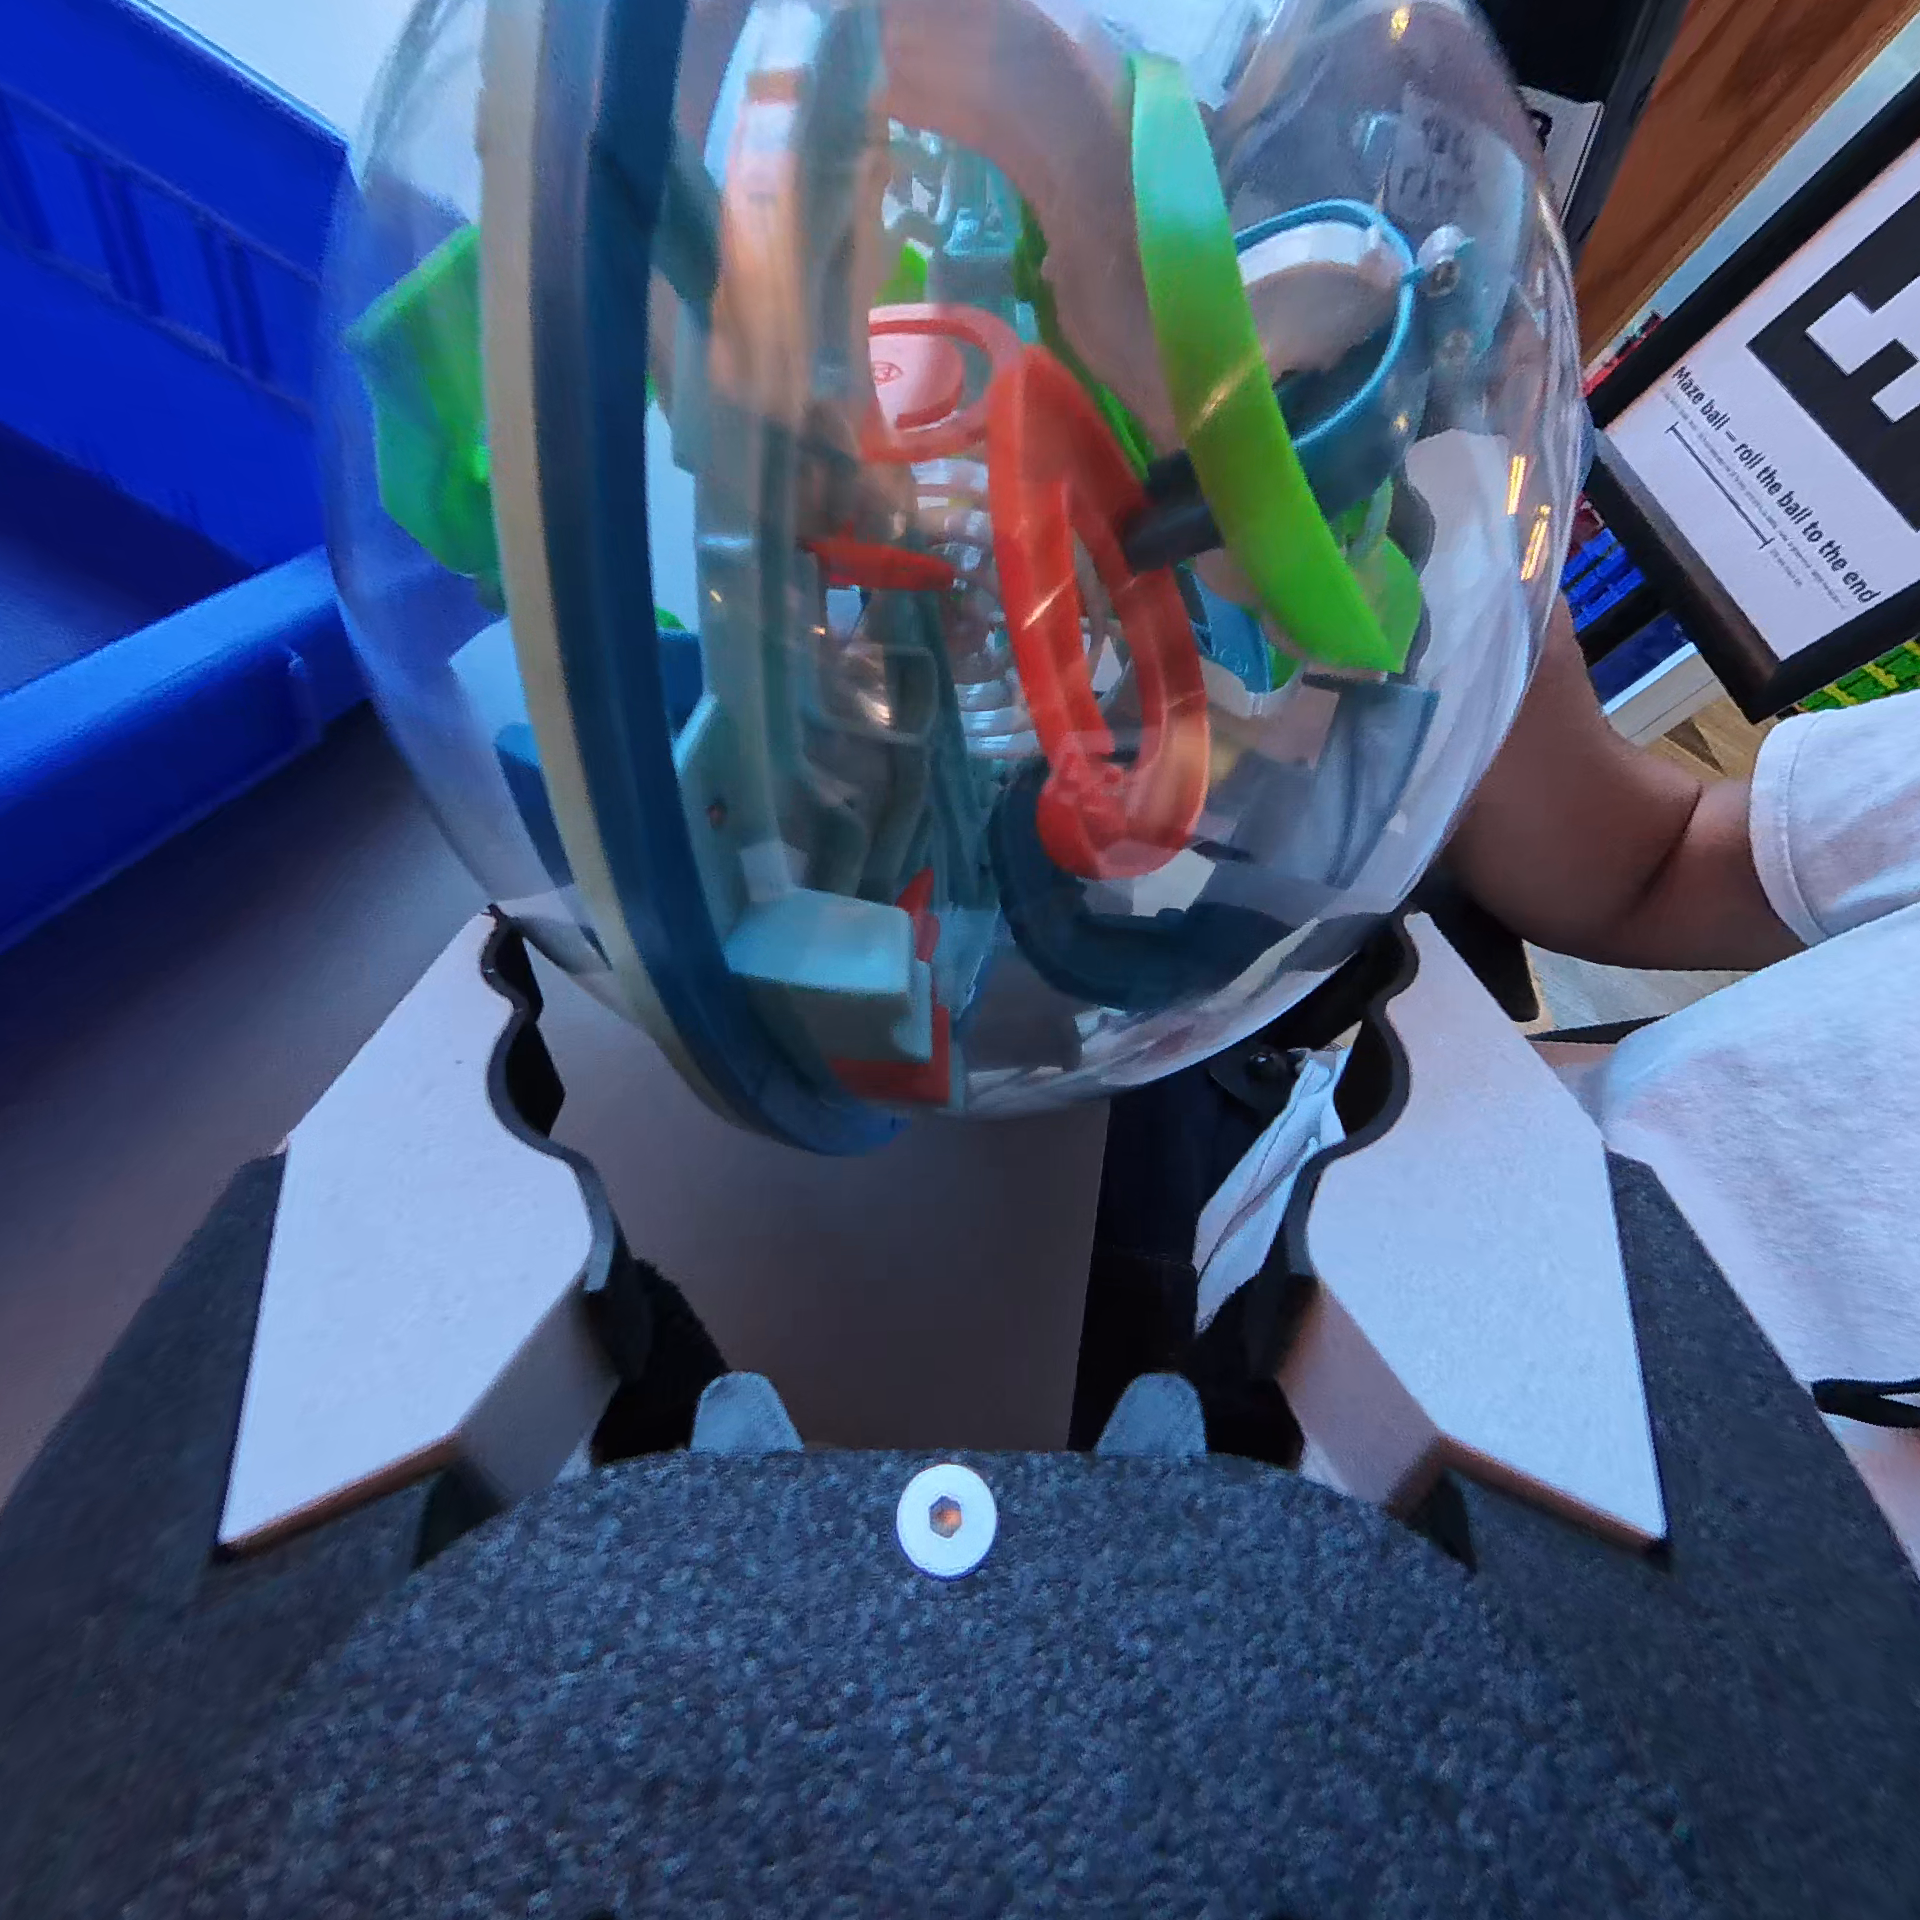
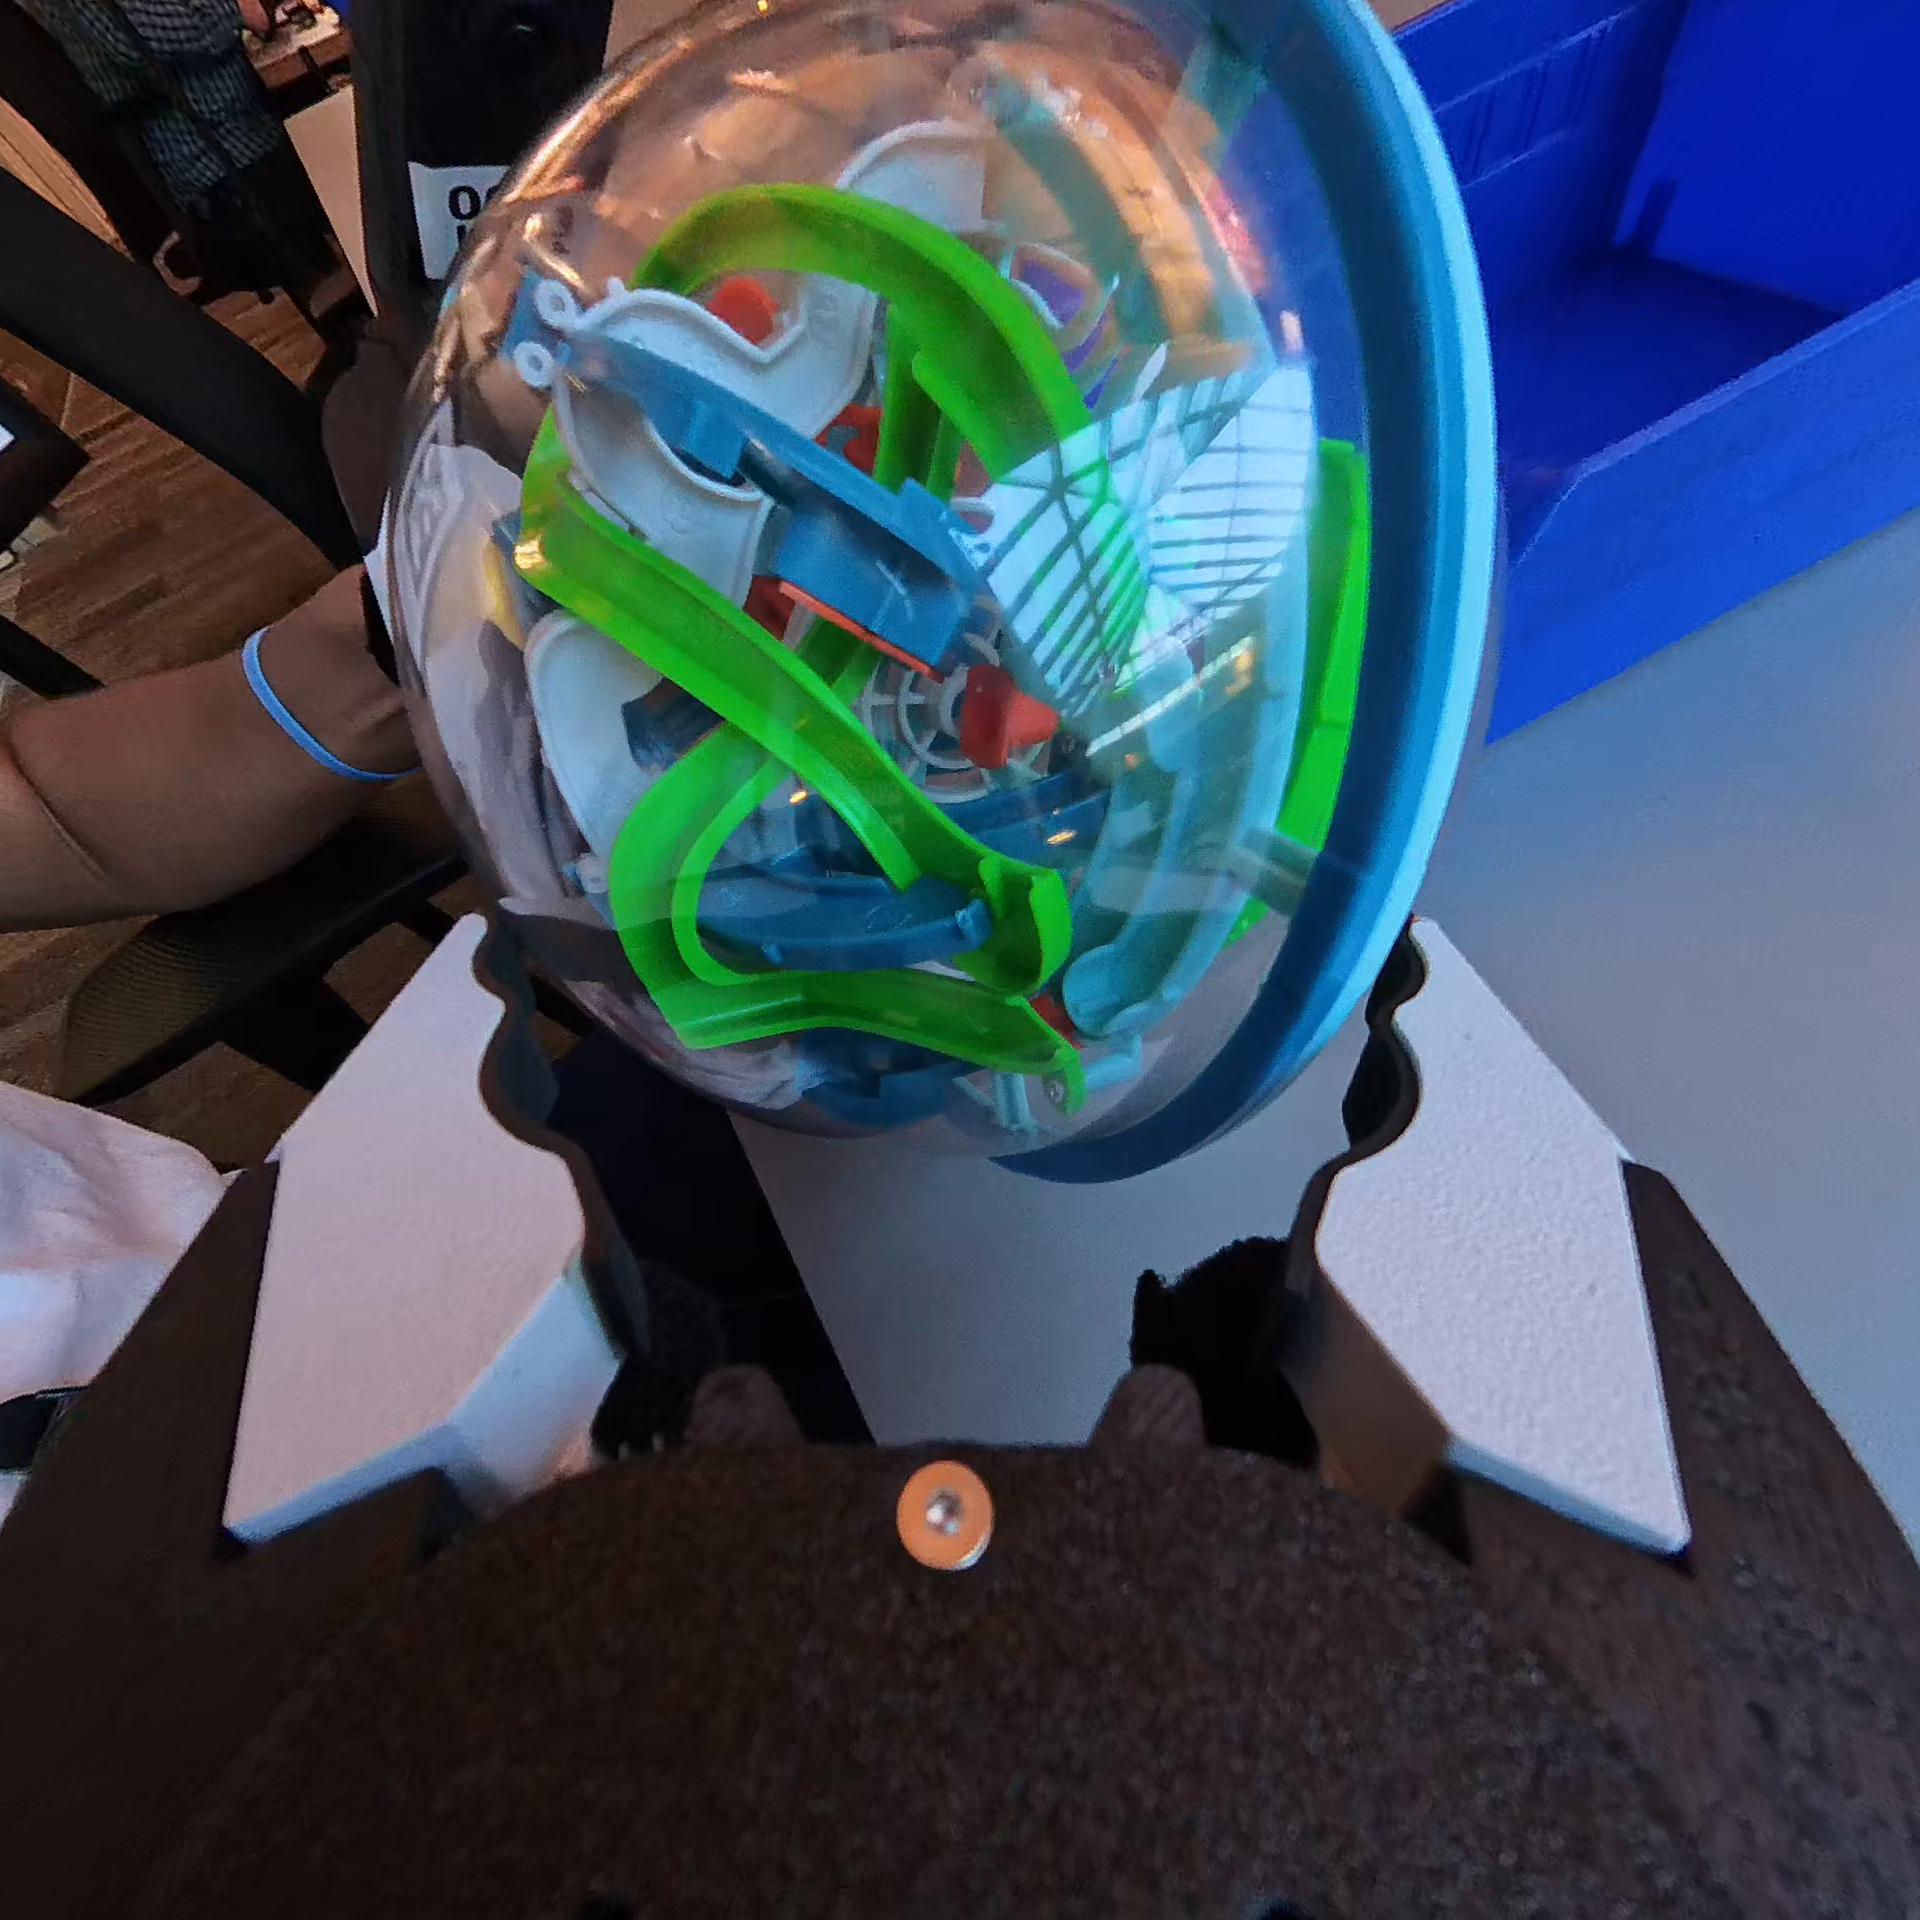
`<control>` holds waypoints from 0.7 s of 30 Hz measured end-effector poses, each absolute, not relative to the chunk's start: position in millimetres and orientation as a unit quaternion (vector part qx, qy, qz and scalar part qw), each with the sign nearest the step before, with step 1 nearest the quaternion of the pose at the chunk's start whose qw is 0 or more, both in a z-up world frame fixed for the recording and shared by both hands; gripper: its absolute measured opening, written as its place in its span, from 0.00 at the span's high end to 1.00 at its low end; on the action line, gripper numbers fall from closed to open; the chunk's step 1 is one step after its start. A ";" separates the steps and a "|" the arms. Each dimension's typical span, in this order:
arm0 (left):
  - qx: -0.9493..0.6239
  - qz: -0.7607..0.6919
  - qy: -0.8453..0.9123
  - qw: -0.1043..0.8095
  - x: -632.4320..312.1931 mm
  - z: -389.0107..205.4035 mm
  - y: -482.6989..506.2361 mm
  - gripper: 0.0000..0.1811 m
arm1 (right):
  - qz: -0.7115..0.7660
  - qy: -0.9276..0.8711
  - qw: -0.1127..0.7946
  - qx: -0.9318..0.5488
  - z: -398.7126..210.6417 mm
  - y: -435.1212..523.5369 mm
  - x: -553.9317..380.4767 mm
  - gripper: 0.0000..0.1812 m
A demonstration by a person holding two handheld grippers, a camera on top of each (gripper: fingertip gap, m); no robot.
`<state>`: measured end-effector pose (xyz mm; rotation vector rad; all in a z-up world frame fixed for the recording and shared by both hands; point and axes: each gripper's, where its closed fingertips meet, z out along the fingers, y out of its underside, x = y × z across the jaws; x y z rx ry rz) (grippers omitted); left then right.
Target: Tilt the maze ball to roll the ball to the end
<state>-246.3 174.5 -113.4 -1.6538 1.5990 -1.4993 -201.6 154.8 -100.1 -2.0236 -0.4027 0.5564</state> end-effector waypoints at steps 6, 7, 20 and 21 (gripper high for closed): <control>-0.574 -0.537 0.581 0.213 -247.1 -107.9 171.4 0.17 | 0.198 -0.184 0.503 -0.821 -88.8 152.9 -202.7 0.15; -0.570 -0.536 0.584 0.217 -247.0 -107.1 170.6 0.17 | 0.191 -0.189 0.507 -0.819 -86.5 152.6 -202.8 0.15; -0.550 -0.484 0.613 0.294 -244.3 -100.6 171.1 0.17 | 0.161 -0.244 0.581 -0.759 -77.6 152.6 -200.1 0.16; -0.548 -0.476 0.617 0.304 -243.7 -100.6 171.4 0.17 | 0.158 -0.251 0.586 -0.754 -77.9 152.6 -199.3 0.18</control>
